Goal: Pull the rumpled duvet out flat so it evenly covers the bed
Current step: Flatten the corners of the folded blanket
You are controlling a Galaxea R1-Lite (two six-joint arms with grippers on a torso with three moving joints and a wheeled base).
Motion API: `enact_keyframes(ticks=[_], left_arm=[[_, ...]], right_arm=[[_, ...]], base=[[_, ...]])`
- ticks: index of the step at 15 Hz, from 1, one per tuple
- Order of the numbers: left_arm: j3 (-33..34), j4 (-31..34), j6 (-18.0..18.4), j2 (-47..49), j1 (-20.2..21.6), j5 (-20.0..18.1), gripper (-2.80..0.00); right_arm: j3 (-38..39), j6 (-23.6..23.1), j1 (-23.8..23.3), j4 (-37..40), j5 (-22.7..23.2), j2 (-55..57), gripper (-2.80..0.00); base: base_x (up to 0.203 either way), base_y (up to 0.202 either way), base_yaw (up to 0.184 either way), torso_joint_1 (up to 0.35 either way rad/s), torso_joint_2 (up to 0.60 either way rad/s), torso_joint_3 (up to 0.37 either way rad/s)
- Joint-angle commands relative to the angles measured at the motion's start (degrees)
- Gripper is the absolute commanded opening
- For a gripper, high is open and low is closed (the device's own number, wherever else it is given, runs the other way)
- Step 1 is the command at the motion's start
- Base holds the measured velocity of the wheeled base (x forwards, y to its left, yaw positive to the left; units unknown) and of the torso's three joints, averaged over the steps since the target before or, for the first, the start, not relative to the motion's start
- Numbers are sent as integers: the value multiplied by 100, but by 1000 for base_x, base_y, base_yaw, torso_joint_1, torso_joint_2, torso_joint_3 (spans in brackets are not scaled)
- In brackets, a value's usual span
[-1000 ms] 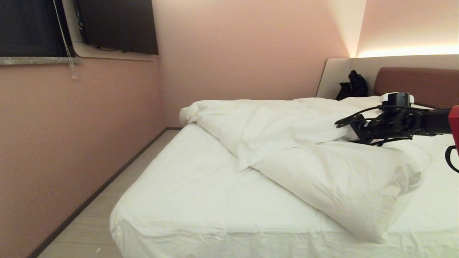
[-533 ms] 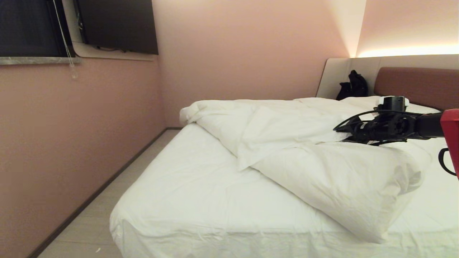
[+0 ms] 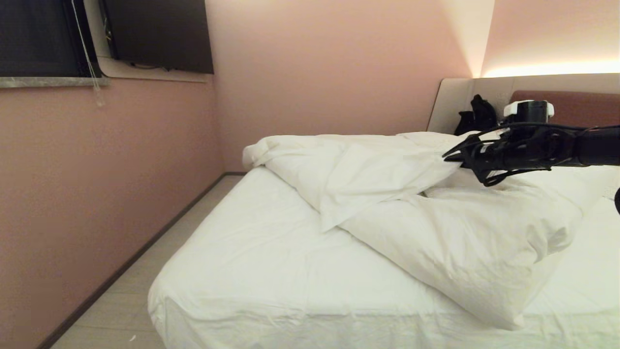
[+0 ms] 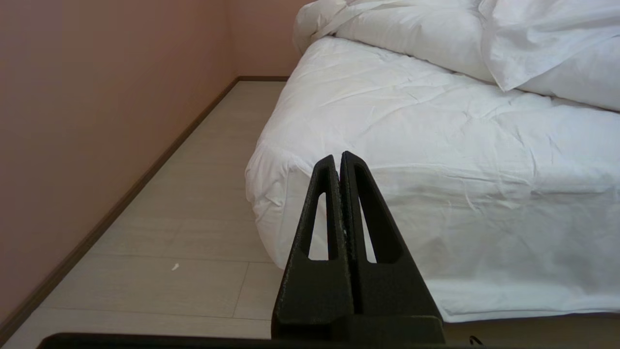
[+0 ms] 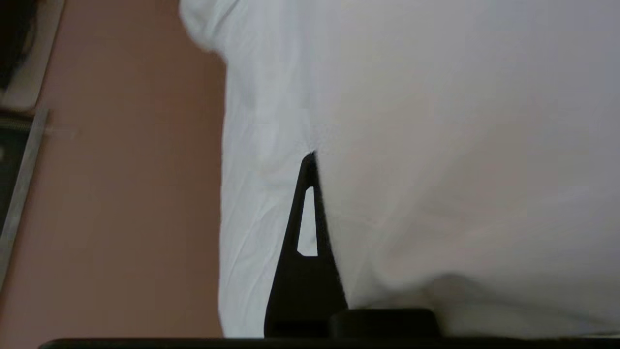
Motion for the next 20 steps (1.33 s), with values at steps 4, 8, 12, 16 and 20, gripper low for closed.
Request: enact_keyframes(ticks=[4,8,12,16,20], left_arm=[[0,0,0,1,2,-2,-280],[0,0,0,1,2,-2,-280],[0,0,0,1,2,-2,-280],[0,0,0,1,2,-2,-280],[0,0,0,1,2,-2,-280]], right_arm=[[394,38,1193,410,-169,-1022,-280],[423,34,2326,537,-519,-1282,-280],[437,30,3116,768,-883,-1370,-280],[421,30,4039,884,-1149,-1504,-280],[439,-7,5049,943,-1452,-1502,-280]], base=[[0,0,0,0,0,0],[0,0,0,0,0,0],[0,0,0,0,0,0],[0,0,0,0,0,0],[0,0,0,0,0,0]])
